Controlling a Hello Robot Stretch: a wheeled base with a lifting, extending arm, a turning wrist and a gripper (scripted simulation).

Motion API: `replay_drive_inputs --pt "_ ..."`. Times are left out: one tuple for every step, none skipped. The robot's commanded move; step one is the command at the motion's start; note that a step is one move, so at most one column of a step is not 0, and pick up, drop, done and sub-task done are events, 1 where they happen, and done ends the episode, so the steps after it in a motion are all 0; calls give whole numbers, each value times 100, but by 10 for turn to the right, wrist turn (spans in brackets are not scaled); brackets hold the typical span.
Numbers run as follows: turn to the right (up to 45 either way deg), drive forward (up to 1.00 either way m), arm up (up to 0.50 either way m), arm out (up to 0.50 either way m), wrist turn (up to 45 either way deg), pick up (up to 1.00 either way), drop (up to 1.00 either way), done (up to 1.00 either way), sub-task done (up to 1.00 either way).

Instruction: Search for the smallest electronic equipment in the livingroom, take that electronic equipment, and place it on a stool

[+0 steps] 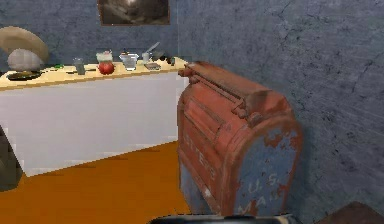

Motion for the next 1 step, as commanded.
replay_drive_inputs --pt "0 0 0 48 0 0 0 0 0"
